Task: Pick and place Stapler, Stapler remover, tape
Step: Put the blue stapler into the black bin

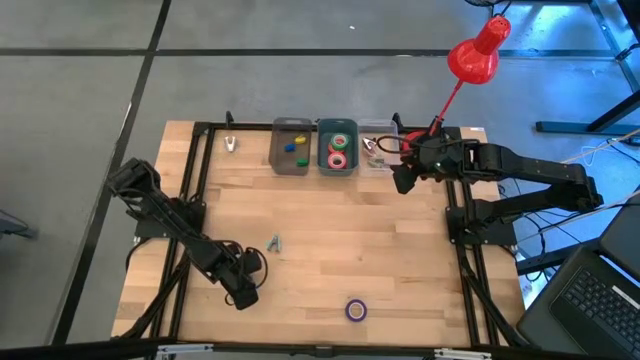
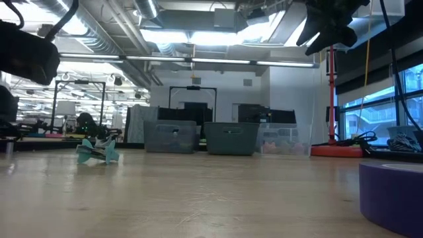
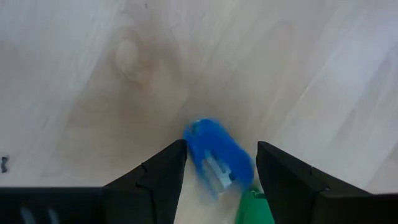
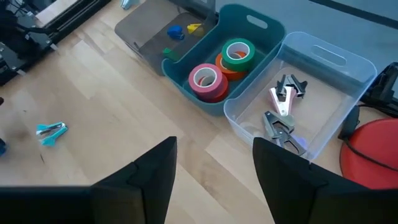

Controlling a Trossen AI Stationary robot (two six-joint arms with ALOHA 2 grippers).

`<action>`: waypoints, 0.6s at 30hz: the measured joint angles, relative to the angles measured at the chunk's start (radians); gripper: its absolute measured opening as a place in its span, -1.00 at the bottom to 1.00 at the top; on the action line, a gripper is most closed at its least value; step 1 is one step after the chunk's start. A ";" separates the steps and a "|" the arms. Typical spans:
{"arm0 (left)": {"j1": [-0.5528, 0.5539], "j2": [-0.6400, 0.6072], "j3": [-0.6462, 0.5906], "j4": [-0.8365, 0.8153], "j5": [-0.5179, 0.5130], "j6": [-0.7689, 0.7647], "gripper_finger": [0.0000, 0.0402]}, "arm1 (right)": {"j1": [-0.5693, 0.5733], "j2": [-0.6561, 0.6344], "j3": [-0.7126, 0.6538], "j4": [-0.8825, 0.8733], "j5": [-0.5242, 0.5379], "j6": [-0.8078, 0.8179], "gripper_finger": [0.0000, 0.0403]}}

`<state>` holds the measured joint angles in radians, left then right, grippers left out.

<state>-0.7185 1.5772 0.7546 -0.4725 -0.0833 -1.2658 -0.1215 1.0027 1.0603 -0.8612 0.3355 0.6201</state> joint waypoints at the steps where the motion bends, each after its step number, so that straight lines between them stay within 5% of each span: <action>1: 0.000 0.006 0.000 0.003 -0.002 0.000 -0.04 | 0.000 0.000 0.000 0.002 0.000 0.000 0.06; 6: 0.000 0.017 0.001 -0.007 -0.004 -0.004 -0.15 | 0.000 0.000 0.000 0.005 0.000 0.000 0.06; 12: 0.002 0.013 -0.001 -0.017 0.010 0.037 -0.80 | 0.000 0.000 0.000 0.005 0.000 0.000 0.06; 18: 0.019 -0.040 -0.009 -0.018 0.033 0.046 -0.80 | 0.000 0.000 0.000 0.005 0.001 -0.004 0.06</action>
<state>-0.6994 1.5376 0.7460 -0.4906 -0.0508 -1.2196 -0.1215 1.0027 1.0603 -0.8562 0.3361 0.6158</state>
